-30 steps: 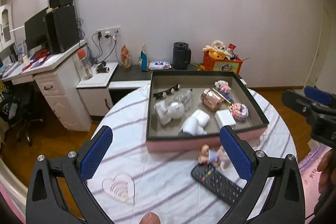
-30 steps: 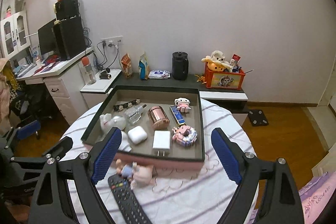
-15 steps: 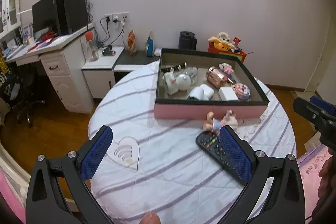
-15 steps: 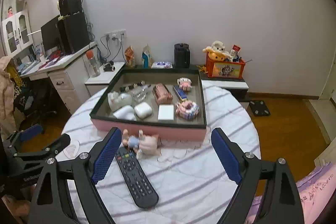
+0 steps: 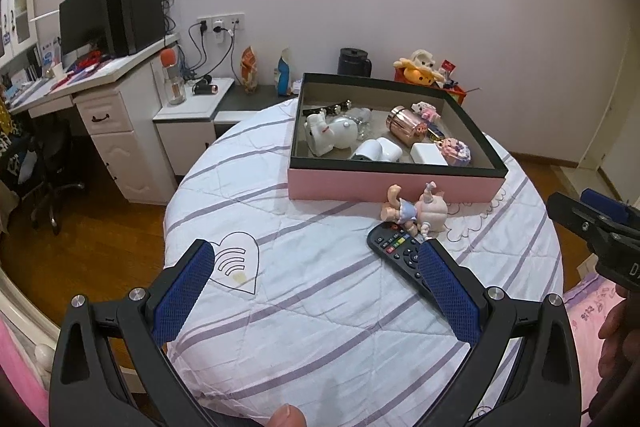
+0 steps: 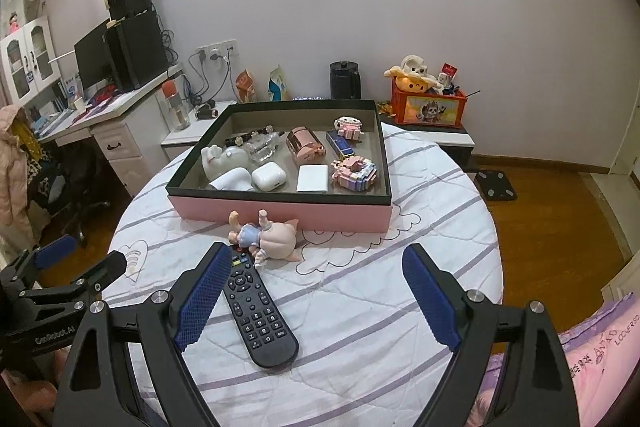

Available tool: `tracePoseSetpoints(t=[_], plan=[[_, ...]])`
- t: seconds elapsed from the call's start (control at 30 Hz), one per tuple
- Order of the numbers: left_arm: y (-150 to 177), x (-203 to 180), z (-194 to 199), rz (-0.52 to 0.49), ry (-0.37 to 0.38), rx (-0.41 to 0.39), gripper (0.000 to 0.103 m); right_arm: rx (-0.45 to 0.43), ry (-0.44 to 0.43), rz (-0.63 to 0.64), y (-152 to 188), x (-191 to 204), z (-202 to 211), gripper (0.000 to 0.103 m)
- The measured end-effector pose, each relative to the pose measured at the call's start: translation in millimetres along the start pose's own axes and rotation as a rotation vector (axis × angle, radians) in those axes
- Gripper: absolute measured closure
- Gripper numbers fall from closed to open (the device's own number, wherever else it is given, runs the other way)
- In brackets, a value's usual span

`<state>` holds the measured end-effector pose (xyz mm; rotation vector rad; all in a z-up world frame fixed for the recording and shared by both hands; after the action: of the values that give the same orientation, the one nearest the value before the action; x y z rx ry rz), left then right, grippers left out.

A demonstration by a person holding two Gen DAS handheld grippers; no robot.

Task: Organize rigid objects
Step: 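Withdraw both grippers from the pink box back over the table, then grasp the pig-bodied doll with the right gripper while the left gripper grasps the black remote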

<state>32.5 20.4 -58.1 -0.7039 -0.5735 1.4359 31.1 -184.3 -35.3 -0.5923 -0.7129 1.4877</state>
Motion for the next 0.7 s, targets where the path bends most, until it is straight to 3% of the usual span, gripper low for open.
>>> tracePoseSetpoints(t=[0.27, 0.7], plan=[[4.1, 1.1, -7.8, 0.001, -0.005, 0.025, 0.000, 0.058, -0.013, -0.015, 9.8, -2.1, -20.2, 0.014], [14.7, 6.3, -43.3, 0.006, -0.023, 0.093, 0.000, 0.196, -0.076, -0.034, 15.0, 10.5, -98.1, 0.014]])
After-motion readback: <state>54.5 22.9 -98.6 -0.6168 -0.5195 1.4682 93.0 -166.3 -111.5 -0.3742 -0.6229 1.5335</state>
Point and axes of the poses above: each gripper's, at about its wrist camera, not at the fingertips, and z roughly against the way its jaws point, x to its left, y to its underside, the point moved 4 cm from there along -z, roughly the way its jaws point
